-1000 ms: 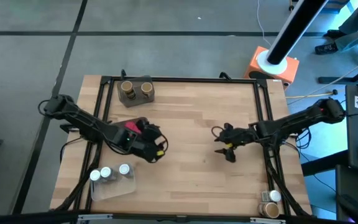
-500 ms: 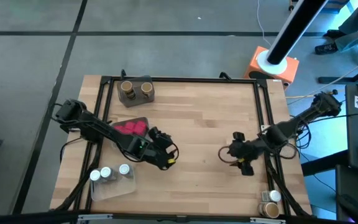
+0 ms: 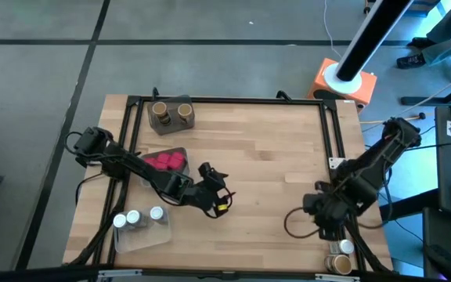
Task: Sort spices by type
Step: Put the white seasoning can into the transparent bin
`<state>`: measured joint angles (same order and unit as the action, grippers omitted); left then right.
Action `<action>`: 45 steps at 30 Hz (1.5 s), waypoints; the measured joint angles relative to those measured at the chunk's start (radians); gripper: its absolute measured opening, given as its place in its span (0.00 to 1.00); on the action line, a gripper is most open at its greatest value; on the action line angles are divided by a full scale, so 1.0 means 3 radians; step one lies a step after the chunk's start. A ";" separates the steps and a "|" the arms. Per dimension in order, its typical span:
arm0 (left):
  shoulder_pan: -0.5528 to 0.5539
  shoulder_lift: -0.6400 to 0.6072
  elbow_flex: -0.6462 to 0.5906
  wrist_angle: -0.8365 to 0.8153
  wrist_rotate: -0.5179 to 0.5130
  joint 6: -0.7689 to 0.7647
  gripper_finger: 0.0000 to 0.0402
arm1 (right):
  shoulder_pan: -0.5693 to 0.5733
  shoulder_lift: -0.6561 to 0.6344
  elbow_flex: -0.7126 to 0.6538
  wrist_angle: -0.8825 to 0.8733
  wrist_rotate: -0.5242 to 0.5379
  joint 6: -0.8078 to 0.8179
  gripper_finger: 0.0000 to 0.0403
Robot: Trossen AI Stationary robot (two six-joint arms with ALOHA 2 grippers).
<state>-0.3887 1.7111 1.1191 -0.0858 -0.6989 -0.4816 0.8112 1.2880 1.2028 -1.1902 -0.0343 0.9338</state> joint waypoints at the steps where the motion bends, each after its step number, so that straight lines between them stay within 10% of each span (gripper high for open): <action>1: 0.0002 0.0000 0.0000 0.0059 -0.0001 0.0085 0.76 | 0.0049 0.0032 0.0014 -0.0017 -0.0118 0.0145 0.37; 16: 0.0076 0.0000 0.0000 0.0385 -0.0030 0.0543 0.76 | 0.1022 0.0367 -0.0024 0.0160 -0.0923 0.2107 0.09; 45: 0.0148 -0.0001 0.0000 0.0438 -0.0030 0.0586 0.76 | 0.1059 0.1000 -0.0008 0.0129 -0.1212 0.1443 0.02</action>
<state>-0.3443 1.7107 1.1191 0.0456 -0.7078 -0.3058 1.1288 1.5881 1.2003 -1.1515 -0.3978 1.3668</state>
